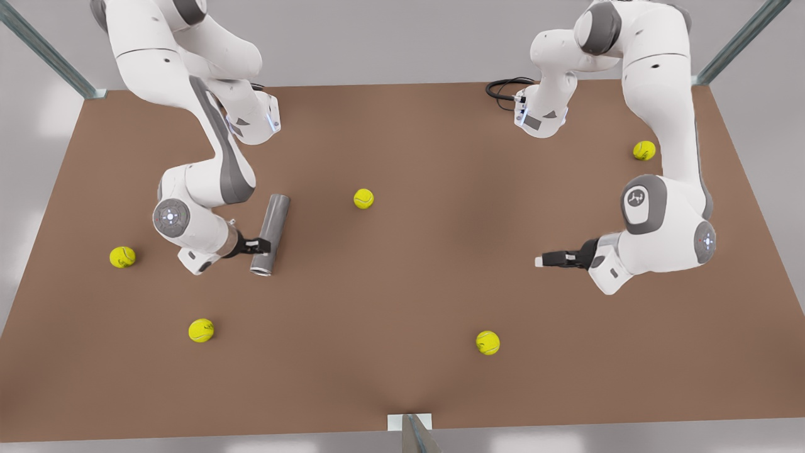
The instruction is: Put the tennis tube upright
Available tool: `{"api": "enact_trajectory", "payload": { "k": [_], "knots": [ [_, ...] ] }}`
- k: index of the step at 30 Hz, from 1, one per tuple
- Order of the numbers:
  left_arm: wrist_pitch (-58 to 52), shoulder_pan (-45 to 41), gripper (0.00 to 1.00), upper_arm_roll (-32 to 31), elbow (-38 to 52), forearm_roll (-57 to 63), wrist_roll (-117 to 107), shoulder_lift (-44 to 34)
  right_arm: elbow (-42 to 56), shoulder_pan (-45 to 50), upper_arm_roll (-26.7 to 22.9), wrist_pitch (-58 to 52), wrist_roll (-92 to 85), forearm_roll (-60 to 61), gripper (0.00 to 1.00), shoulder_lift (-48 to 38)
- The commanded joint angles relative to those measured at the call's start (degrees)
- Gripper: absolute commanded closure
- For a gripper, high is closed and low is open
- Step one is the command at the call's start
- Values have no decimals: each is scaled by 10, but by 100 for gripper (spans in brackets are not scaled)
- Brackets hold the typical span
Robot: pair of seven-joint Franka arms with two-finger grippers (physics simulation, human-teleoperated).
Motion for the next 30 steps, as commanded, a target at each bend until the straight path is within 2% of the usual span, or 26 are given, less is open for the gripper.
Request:
{"api": "enact_trajectory", "payload": {
  "k": [1, 3, 6, 9, 15, 20, 26, 30],
  "knots": [
    [0, 0, 0, 0, 0, -11, 0, 0, -7, -7, 1, 3, 0, 0, 0, -2],
    [-3, 2, 0, 0, 0, -10, -1, -1, -27, -25, 1, -30, -32, -2, 0, -19],
    [-9, -2, 0, 0, -1, -6, -1, 1, -67, -15, 1, 47, -59, -10, 0, -8],
    [-9, -2, 0, 0, -4, 7, -1, 1, -76, -1, 2, 68, -58, -10, 0, 9],
    [-21, 23, 0, -1, -6, -7, 5, 22, -173, 4, 14, 124, 17, -10, 0, -35],
    [-27, 26, 0, -1, -7, -5, 11, 37, -193, 2, 14, 164, 48, -10, 0, -25],
    [-52, 76, 0, 3, 4, -4, 25, 37, -205, -2, 13, 202, 41, -11, 0, -8],
    [-33, 90, 0, 0, 26, -8, 25, 69, -206, -2, 13, 212, 43, -10, 0, 1]
  ]
}}
